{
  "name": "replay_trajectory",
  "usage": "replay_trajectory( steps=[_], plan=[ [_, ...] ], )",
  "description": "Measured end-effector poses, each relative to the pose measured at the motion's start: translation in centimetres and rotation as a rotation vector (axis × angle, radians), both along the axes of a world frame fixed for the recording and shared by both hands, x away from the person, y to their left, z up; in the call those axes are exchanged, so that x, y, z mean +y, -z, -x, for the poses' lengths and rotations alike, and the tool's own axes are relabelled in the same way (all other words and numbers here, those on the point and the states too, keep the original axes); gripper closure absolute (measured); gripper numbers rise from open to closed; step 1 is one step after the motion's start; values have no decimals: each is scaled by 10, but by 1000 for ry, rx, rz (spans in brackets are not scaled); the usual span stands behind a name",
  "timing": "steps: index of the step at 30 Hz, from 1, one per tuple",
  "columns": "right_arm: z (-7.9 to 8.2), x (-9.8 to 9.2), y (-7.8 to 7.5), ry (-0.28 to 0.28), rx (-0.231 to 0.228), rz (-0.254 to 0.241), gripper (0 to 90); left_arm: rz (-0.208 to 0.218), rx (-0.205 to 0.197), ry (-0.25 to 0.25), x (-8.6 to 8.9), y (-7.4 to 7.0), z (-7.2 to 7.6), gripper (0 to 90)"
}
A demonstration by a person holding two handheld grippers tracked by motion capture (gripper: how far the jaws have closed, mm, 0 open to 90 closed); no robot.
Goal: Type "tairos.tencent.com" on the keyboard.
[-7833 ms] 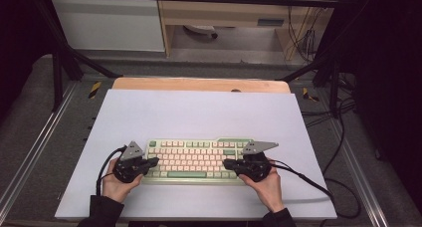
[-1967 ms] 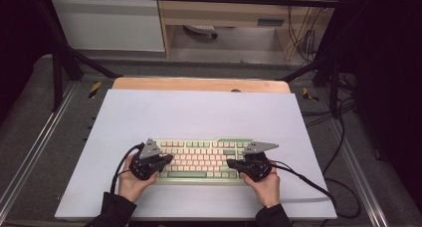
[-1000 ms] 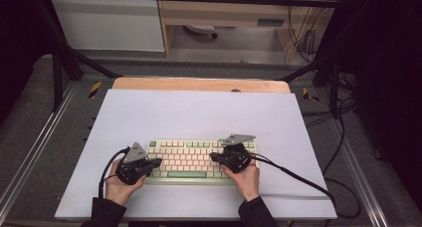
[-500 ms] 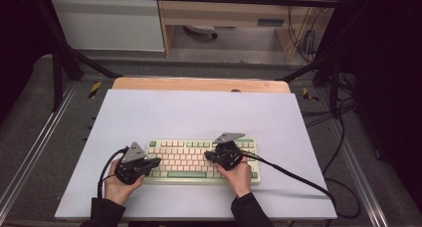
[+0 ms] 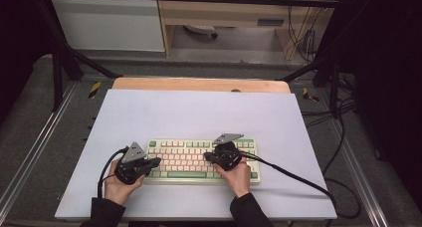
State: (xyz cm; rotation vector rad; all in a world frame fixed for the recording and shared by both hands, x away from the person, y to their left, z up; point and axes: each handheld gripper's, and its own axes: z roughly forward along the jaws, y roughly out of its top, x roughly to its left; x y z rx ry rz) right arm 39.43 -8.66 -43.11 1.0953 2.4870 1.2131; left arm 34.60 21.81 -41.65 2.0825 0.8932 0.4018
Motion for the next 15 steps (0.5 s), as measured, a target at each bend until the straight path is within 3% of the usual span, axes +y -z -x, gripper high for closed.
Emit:
replay_trajectory(
  steps=[15],
  plan=[
    [11,-10,-20,-21,-30,2,900,3,-4,2,-1,-1,0,899]
  ],
)
